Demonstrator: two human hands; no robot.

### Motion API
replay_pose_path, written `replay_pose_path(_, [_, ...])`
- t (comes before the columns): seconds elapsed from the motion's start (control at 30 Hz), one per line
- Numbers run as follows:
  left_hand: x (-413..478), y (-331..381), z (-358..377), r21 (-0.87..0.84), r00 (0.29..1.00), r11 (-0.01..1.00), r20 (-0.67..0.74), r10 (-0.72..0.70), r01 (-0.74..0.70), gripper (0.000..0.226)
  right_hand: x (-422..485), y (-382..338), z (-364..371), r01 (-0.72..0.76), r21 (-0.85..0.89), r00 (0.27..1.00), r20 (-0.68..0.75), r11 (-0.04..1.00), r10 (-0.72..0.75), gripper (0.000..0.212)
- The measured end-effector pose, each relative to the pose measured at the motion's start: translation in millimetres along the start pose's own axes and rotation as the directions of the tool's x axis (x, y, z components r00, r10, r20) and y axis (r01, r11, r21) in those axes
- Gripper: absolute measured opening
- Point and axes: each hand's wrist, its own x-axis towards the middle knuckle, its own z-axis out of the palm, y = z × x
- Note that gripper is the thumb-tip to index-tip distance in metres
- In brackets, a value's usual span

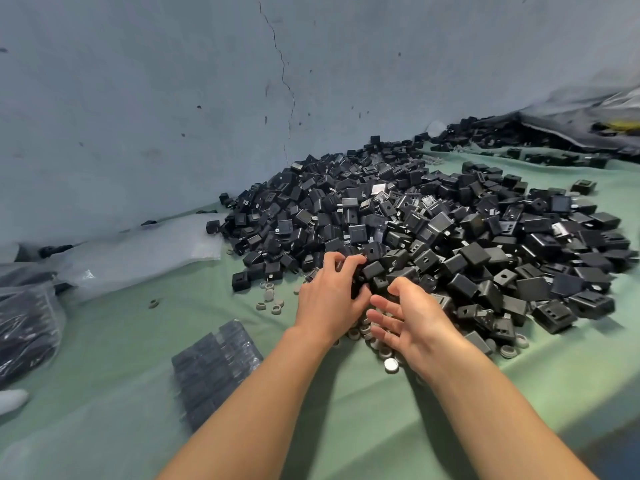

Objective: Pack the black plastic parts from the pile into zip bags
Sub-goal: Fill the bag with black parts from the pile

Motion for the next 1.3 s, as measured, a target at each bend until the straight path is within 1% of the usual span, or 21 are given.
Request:
replay_pose_path(0.1, [-0.1, 1.7, 2.0, -0.019, 0.999, 1.000, -0.036, -0.014, 0.013, 0.036, 0.0, 0.1, 0.6, 0.007, 0.002, 1.000, 0.003, 1.000, -0.007, 0.010])
replay_pose_path(0.17, [2.4, 0.0, 2.3, -0.084, 0.996, 0.994, -0.051, -0.070, 0.066, 0.034, 0.2, 0.4, 0.7, 0.008, 0.011, 1.000, 0.004, 1.000, -0.008, 0.009])
replay_pose_path(0.23, [6.7, -3.8, -0.6, -0.249, 0.985, 0.956, -0.030, -0.170, 0.157, 0.031, 0.9, 0.4, 0.5, 0.007, 0.031, 1.000, 0.009, 0.999, -0.007, 0.009])
replay_pose_path(0.27, [9.4, -5.0, -3.7, -0.367, 0.973, 0.906, -0.011, -0.231, 0.211, 0.030, 1.3, 0.1, 0.5, 0.005, 0.040, 1.000, 0.012, 0.999, -0.005, 0.010])
replay_pose_path(0.3, [12.7, -5.5, -7.6, -0.508, 0.953, 0.819, 0.014, -0.304, 0.269, 0.030, 1.4, 0.2, 0.6, 0.002, 0.045, 1.000, 0.015, 0.999, -0.002, 0.009])
replay_pose_path(0.33, [16.3, -6.2, -13.0, -0.672, 0.916, 0.660, 0.069, -0.396, 0.336, 0.029, 1.4, 0.3, 1.0, -0.002, 0.047, 1.000, 0.017, 0.999, 0.001, 0.009])
replay_pose_path(0.37, [20.3, -7.7, -20.1, -0.824, 0.855, 0.399, 0.182, -0.485, 0.402, 0.028, 1.3, 0.5, 1.9, -0.006, 0.050, 1.000, 0.021, 0.999, 0.005, 0.009])
replay_pose_path(0.4, [23.0, -10.1, -28.6, -0.899, 0.786, 0.060, 0.345, -0.513, 0.434, 0.025, 1.1, 0.9, 3.3, -0.012, 0.053, 1.000, 0.026, 0.999, 0.011, 0.009])
replay_pose_path(0.43, [23.2, -13.2, -37.6, -0.865, 0.737, -0.289, 0.501, -0.454, 0.410, 0.025, 0.9, 1.4, 5.0, -0.018, 0.055, 0.999, 0.032, 0.998, 0.017, 0.009])
replay_pose_path(0.47, [20.7, -17.4, -45.0, -0.749, 0.713, -0.560, 0.603, -0.357, 0.353, 0.029, 0.8, 2.0, 6.9, -0.022, 0.058, 0.999, 0.035, 0.998, 0.020, 0.009])
replay_pose_path(0.5, [16.4, -22.1, -50.9, -0.627, 0.709, -0.719, 0.650, -0.271, 0.300, 0.034, 0.6, 2.5, 9.1, -0.021, 0.061, 0.999, 0.035, 0.998, 0.019, 0.012])
replay_pose_path(0.53, [11.3, -25.5, -55.8, -0.544, 0.713, -0.795, 0.667, -0.216, 0.268, 0.038, 0.6, 2.9, 11.3, -0.014, 0.059, 0.999, 0.032, 0.998, 0.012, 0.017])
replay_pose_path(0.57, [6.0, -27.1, -60.1, -0.499, 0.722, -0.827, 0.669, -0.178, 0.258, 0.041, 0.9, 3.1, 13.4, 0.000, 0.048, 1.000, 0.026, 0.999, -0.001, 0.023])
replay_pose_path(0.6, [0.9, -28.3, -62.9, -0.478, 0.730, -0.839, 0.666, -0.152, 0.261, 0.043, 1.4, 3.4, 15.2, 0.018, 0.030, 1.000, 0.019, 0.999, -0.018, 0.028])
replay_pose_path(0.7, [-11.4, -29.7, -71.3, -0.465, 0.749, -0.839, 0.653, -0.110, 0.282, 0.046, 2.1, 4.1, 21.1, 0.060, 0.016, 0.998, -0.001, 0.998, -0.060, 0.033])
replay_pose_path(0.9, [-27.4, -37.1, -92.8, -0.460, 0.754, -0.848, 0.647, -0.117, 0.263, 0.041, 2.4, 6.1, 35.5, 0.074, 0.030, 0.997, 0.007, 0.997, -0.074, 0.045])
replay_pose_path(1.0, [-36.5, -42.0, -104.0, -0.489, 0.759, -0.836, 0.634, -0.144, 0.250, 0.044, 1.5, 6.9, 42.5, 0.084, 0.036, 0.996, -0.002, 0.996, -0.084, 0.043])
replay_pose_path(1.07, [-42.7, -44.9, -110.9, -0.562, 0.759, -0.782, 0.624, -0.186, 0.270, 0.043, 0.7, 8.3, 47.7, 0.107, 0.032, 0.994, -0.032, 0.994, -0.106, 0.039])
replay_pose_path(1.17, [-49.7, -49.3, -117.8, -0.721, 0.743, -0.627, 0.585, -0.325, 0.294, 0.042, -7.5, 11.3, 58.1, 0.170, 0.011, 0.983, -0.067, 0.985, -0.168, 0.035])
replay_pose_path(1.23, [-51.1, -50.4, -118.5, -0.787, 0.723, -0.530, 0.561, -0.404, 0.314, 0.039, -16.8, 13.5, 66.3, 0.209, -0.015, 0.976, -0.053, 0.978, -0.210, 0.031])
replay_pose_path(1.3, [-49.4, -49.0, -117.0, -0.808, 0.695, -0.485, 0.559, -0.452, 0.334, 0.034, -27.7, 17.6, 75.7, 0.206, 0.011, 0.979, -0.001, 0.979, -0.206, 0.031])
